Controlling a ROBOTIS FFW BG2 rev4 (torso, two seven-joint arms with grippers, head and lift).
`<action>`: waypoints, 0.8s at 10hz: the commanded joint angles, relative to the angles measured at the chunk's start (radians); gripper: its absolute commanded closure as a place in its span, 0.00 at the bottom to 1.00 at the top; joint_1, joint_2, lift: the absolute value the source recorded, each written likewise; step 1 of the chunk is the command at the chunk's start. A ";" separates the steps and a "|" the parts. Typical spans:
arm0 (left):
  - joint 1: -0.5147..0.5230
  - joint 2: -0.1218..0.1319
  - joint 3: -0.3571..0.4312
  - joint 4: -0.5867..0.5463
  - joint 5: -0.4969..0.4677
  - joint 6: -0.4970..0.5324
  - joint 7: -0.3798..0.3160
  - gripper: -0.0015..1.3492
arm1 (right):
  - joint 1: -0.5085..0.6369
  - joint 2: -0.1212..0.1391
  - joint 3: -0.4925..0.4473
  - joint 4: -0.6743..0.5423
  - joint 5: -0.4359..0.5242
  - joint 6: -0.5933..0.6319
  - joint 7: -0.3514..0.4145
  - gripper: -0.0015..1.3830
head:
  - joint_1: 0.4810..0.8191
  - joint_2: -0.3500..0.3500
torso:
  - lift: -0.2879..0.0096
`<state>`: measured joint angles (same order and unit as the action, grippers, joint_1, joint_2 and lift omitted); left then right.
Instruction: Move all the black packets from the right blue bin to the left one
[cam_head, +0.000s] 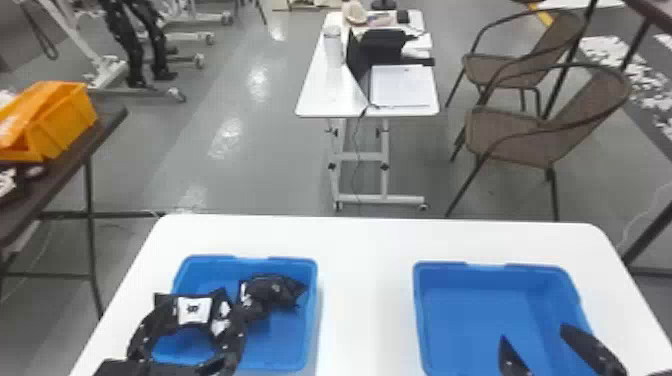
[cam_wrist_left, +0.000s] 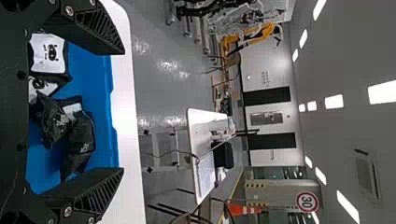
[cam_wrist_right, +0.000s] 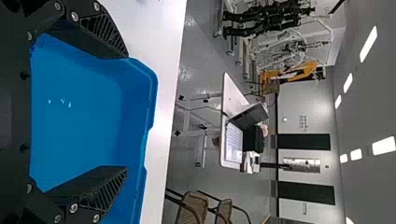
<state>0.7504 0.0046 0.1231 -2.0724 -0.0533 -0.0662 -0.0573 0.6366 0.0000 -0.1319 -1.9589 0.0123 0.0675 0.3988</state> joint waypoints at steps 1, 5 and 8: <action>0.000 -0.007 0.001 0.000 0.003 0.000 -0.001 0.11 | 0.000 0.001 0.000 0.000 0.003 0.000 0.000 0.13 | 0.63 0.64 | 0.97; -0.002 -0.007 0.004 0.000 0.001 0.002 -0.007 0.11 | -0.002 0.001 0.000 0.002 0.005 0.000 0.000 0.13 | 0.63 0.64 | 0.97; -0.008 -0.007 0.006 0.009 0.017 -0.007 -0.015 0.10 | -0.003 0.001 0.000 0.002 0.006 0.000 0.000 0.13 | 0.63 0.64 | 0.97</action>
<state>0.7440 0.0046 0.1285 -2.0634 -0.0403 -0.0747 -0.0721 0.6349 0.0000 -0.1319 -1.9574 0.0184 0.0675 0.3989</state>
